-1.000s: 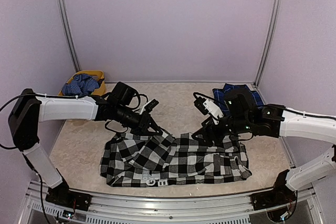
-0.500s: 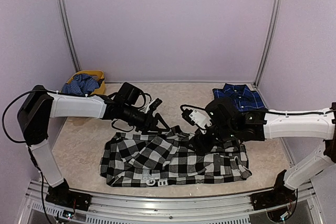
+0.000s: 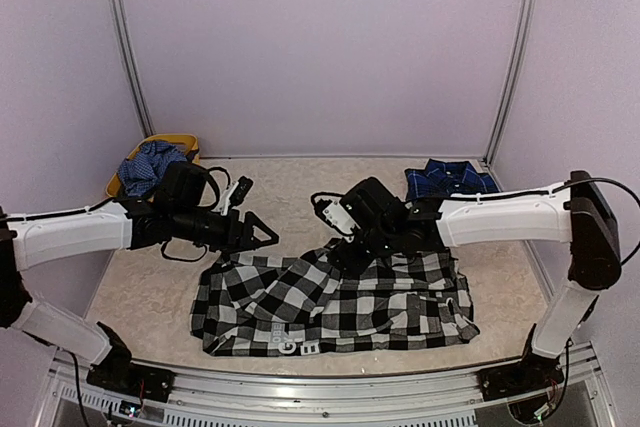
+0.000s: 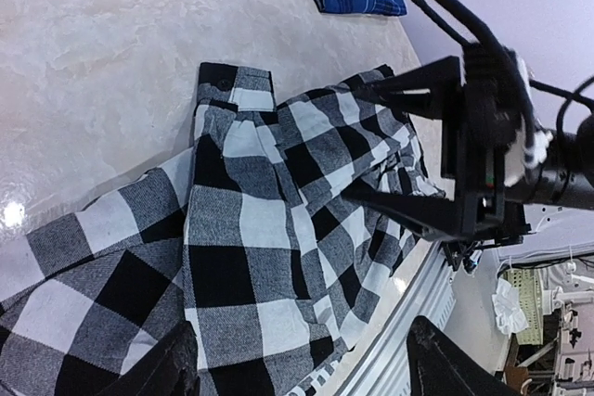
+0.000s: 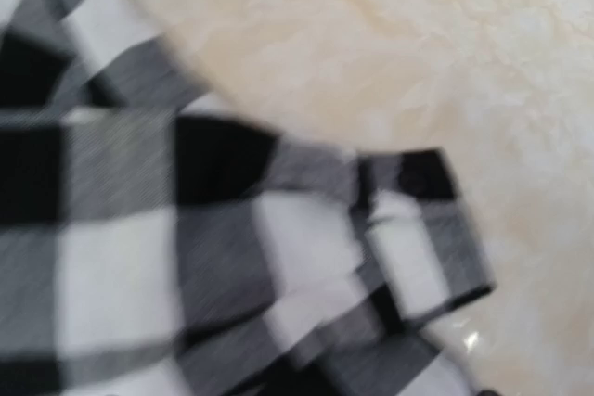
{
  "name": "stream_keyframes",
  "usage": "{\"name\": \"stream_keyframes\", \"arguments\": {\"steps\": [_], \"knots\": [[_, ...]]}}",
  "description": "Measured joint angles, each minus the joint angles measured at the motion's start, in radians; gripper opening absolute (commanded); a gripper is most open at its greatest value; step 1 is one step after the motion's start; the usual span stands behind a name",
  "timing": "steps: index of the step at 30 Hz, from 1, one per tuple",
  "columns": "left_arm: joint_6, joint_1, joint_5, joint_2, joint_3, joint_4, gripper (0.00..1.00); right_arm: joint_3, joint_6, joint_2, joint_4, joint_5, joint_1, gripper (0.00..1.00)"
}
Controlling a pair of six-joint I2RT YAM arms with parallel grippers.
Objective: Fold and stack the long sleeve shirts
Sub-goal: Fold the 1/3-folded shirt at the center of the board.
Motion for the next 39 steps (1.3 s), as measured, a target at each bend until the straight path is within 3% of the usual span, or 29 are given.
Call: {"name": "stream_keyframes", "arguments": {"steps": [6, 13, 26, 35, 39], "knots": [[-0.018, 0.007, -0.076, -0.124, -0.062, -0.003, 0.75, 0.151, 0.056, 0.134, -0.040, -0.081, -0.155, 0.77], [-0.029, 0.011, -0.107, -0.150, -0.080, -0.004, 0.76, 0.188, 0.128, 0.214, -0.046, -0.275, -0.317, 0.74], [-0.034, 0.011, -0.113, -0.150, -0.088, -0.004, 0.77, 0.166, 0.195, 0.323, 0.012, -0.559, -0.386, 0.62], [-0.036, 0.011, -0.113, -0.150, -0.095, -0.004, 0.77, 0.149, 0.234, 0.365, 0.118, -0.673, -0.409, 0.47], [-0.036, 0.011, -0.113, -0.150, -0.097, -0.004, 0.77, 0.141, 0.256, 0.379, 0.159, -0.712, -0.414, 0.30]]}}
